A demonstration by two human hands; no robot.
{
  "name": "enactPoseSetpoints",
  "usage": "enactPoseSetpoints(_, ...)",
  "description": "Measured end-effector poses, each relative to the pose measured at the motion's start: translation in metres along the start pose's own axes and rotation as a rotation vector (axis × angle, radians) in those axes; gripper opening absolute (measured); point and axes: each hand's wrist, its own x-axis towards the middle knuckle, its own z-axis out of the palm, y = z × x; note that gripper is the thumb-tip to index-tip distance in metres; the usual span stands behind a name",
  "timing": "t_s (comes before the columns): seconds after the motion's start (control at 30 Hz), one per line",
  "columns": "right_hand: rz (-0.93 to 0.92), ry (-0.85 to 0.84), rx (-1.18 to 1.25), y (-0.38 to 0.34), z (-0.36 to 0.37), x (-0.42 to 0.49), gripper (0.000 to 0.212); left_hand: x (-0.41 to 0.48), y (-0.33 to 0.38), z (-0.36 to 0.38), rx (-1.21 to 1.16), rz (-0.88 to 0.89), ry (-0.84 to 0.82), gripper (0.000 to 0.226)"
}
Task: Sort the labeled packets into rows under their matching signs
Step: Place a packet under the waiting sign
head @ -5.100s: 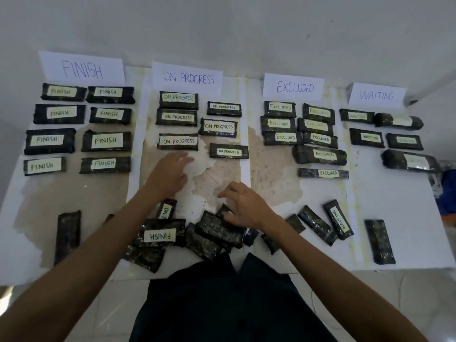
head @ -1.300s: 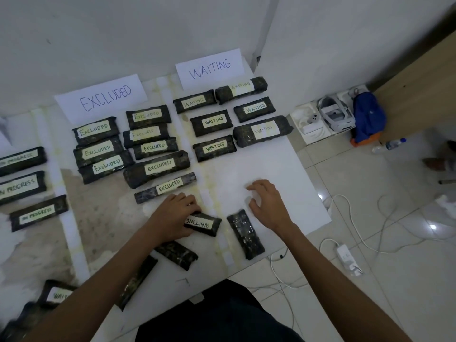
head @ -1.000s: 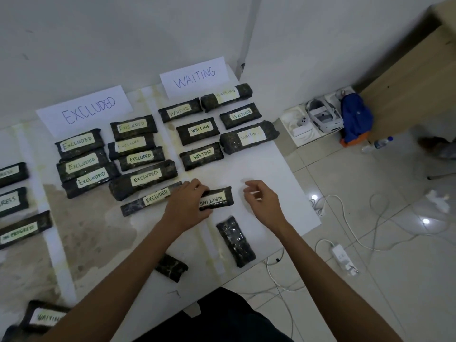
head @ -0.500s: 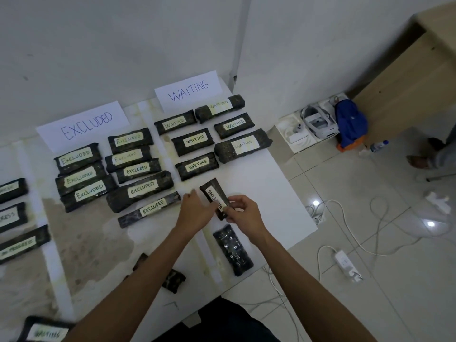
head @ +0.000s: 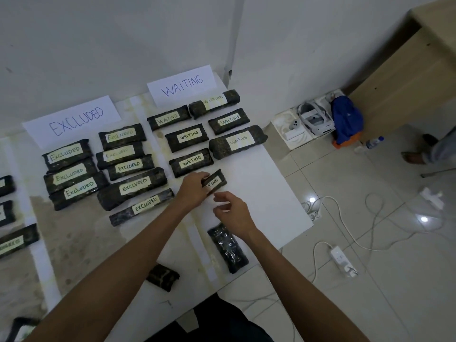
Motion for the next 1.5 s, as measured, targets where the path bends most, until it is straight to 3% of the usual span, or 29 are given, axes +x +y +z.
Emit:
enactPoseSetpoints(0.23,-0.058,0.031,-0.263,0.012,-0.017,-0.026,0.036,0.016,-0.016,-0.01,0.211,0.073,0.049,0.042)
enactPoseSetpoints(0.4,-0.098,-0.07,-0.892,0.032,0.005,-0.052,0.088,0.012,-0.016,-0.011,0.331,0.124,0.109,0.046)
enactPoseSetpoints(0.5,-0.117,-0.098,-1.016,0.035,0.009,-0.055,0.08,-0.003,-0.012,-0.009,0.315,0.194,0.178,0.049)
enactPoseSetpoints(0.6,-0.103,-0.026,-0.791,0.03,0.0,-0.052,0.068,-0.026,-0.013,-0.004,0.206,0.226,0.196,0.042)
enactPoseSetpoints(0.73,0.182,0.018,-0.01,0.012,-0.029,-0.045,0.029,-0.066,-0.014,0.009,-0.028,0.188,0.112,0.034)
enactPoseSetpoints(0.83,0.31,-0.034,0.367,0.008,-0.039,-0.041,0.025,-0.089,-0.012,0.019,-0.129,0.154,0.037,0.031)
enactPoseSetpoints(0.93,0.348,-0.031,0.521,0.003,-0.036,-0.039,0.022,-0.102,-0.01,0.025,-0.181,0.102,-0.008,0.031)
enactPoseSetpoints(1.07,0.358,0.035,0.551,0.002,-0.027,-0.038,0.018,-0.111,-0.005,0.031,-0.225,0.07,-0.04,0.038)
enactPoseSetpoints(1.23,0.22,0.011,0.199,0.006,-0.026,-0.04,0.029,-0.111,0.0,0.029,-0.388,-0.042,-0.017,0.051)
enactPoseSetpoints(1.37,0.031,-0.053,-0.062,0.008,-0.026,-0.042,0.04,-0.101,0.006,0.028,-0.514,-0.142,-0.012,0.032)
enactPoseSetpoints(1.5,-0.222,0.011,-0.524,0.017,-0.031,-0.039,0.065,-0.086,0.013,0.031,-0.607,-0.216,0.025,0.02)
